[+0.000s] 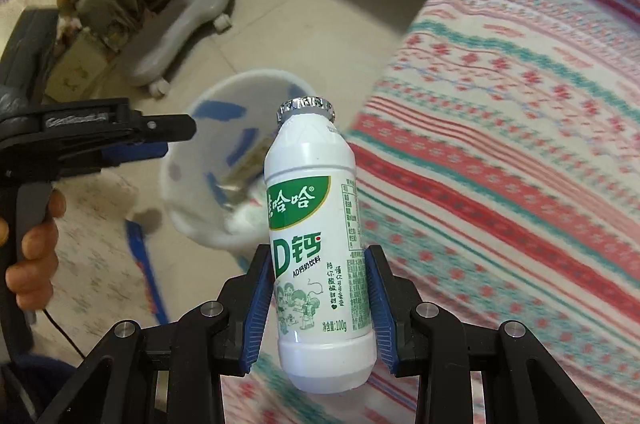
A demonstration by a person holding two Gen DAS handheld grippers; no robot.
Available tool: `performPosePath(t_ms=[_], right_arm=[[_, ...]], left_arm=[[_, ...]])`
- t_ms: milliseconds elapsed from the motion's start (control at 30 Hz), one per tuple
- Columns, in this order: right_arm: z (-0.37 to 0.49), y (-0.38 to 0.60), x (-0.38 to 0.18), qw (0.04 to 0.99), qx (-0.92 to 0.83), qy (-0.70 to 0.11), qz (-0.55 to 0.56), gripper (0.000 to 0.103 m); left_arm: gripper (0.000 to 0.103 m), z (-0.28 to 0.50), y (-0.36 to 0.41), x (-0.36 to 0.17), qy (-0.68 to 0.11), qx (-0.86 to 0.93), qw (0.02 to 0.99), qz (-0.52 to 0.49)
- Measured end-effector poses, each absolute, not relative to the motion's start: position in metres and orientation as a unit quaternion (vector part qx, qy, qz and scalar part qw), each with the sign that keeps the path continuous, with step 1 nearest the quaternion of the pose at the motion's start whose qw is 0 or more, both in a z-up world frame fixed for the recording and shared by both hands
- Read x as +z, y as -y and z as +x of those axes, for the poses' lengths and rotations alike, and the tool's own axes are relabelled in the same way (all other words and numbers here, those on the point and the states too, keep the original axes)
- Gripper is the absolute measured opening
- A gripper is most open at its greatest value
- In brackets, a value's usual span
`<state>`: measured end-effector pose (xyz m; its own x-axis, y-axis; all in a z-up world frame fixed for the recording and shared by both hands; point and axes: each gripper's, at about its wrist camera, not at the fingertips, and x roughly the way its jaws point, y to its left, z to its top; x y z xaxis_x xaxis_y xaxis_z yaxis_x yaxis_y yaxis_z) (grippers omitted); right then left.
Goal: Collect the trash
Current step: 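Carry both white bottles to the wastebasket and open both grippers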
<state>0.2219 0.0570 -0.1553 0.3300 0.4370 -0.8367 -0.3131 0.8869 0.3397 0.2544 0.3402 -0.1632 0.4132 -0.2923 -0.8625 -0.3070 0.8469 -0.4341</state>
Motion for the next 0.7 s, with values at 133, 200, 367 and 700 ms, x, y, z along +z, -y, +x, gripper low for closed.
performPosePath(t_ms=[133,200,367,700], right_arm=[[0.24,-0.073,-0.164,0.794,0.241,-0.538,0.149,0.041],[0.251,-0.082,-0.174,0.777,0.237,-0.545,0.207,0.041],[0.274,-0.098,-0.188,0.758,0.196,-0.543,0.305,0.052],[0.273,-0.085,-0.195,0.753,0.184,-0.557,0.297,0.059]], left_arm=[[0.053,0.251,-0.355,-0.16,-0.531,0.015,0.789,-0.309],[0.053,0.251,-0.355,-0.158,-0.527,0.013,0.789,-0.316],[0.053,0.252,-0.35,-0.154,-0.523,0.0,0.794,-0.309],[0.053,0.26,-0.331,-0.149,-0.525,-0.018,0.801,-0.287]])
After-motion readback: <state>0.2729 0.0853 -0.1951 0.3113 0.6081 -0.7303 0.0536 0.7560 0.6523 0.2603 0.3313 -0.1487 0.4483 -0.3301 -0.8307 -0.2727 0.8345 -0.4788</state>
